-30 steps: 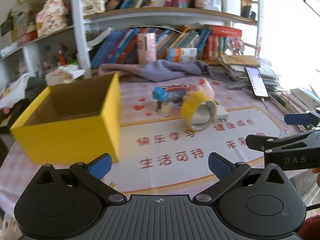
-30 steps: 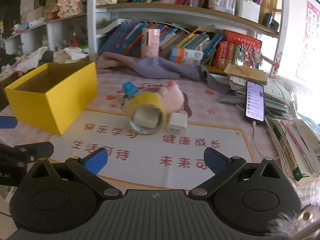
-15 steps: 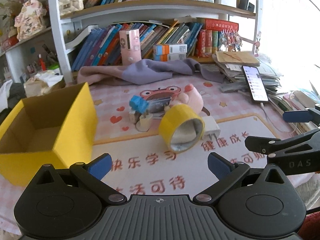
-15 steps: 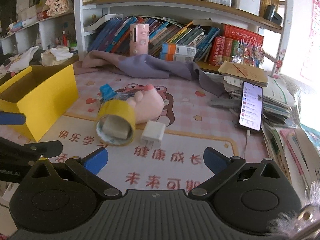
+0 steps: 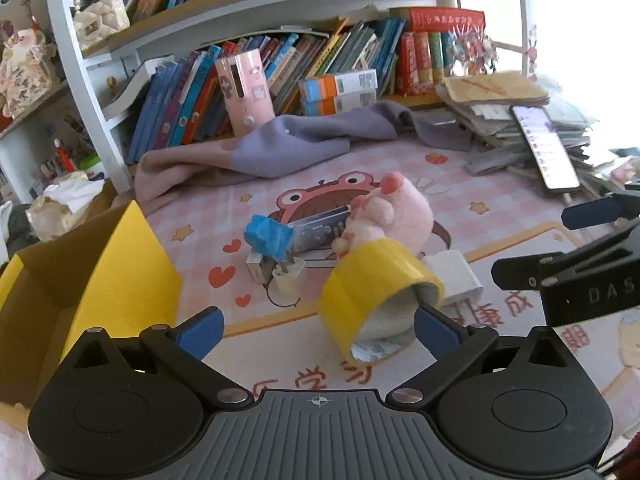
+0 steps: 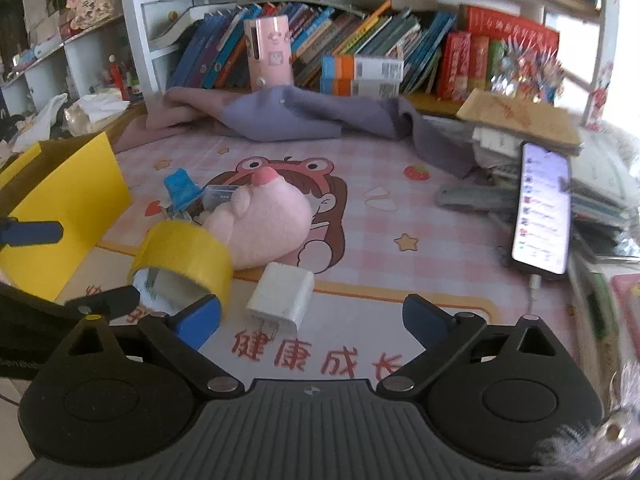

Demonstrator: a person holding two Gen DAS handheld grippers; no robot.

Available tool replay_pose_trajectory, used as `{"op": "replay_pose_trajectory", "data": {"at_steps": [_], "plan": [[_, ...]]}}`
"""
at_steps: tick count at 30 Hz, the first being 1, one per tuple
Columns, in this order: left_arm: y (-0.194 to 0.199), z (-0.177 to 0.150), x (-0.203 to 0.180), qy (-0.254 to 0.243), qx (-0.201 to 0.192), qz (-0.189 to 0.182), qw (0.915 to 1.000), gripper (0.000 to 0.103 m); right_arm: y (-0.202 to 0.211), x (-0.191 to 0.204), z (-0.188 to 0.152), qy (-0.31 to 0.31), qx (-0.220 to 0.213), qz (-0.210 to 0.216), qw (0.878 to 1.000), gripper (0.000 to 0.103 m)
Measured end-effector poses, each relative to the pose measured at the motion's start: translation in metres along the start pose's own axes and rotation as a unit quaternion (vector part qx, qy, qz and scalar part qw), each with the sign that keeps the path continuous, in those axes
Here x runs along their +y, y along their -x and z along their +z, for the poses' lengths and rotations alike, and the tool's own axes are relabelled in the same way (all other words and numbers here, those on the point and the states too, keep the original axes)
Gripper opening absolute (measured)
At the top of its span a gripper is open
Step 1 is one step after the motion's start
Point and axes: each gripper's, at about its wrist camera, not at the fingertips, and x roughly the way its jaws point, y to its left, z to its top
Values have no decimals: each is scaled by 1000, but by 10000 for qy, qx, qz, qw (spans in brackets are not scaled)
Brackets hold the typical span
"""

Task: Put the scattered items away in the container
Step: 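Move the right tool to the white charger while the left tool approaches the yellow tape roll, then close the right tool on the white charger while the left tool grasps the yellow tape roll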

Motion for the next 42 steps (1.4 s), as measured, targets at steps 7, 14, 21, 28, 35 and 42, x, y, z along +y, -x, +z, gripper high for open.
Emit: {"op": "replay_pose_trajectory", "data": {"at_steps": [7, 14, 21, 28, 35, 42], "plan": [[-30, 4, -7, -428, 220, -68, 9988, 92, -42, -4, 12, 21, 419, 256, 9988, 89], [-45, 3, -7, -463, 381, -70, 9982, 80, -78, -2, 17, -150, 748, 528, 9957, 85], [-44, 4, -10, -422, 429, -235, 9979, 62, -97, 2, 14, 52, 947, 593, 9937, 65], [-23, 9, -33, -720, 368, -682, 9944, 60, -82, -9, 7, 316, 936, 426, 9942, 42], [-14, 17, -48, -1219, 131, -780, 9894, 62, -66, -26, -5, 314, 969, 243, 9945, 42], [-37, 32, -31, -1018, 167, -719, 9921, 63, -67, -25, -8, 388, 1027, 269, 9936, 42]]}}
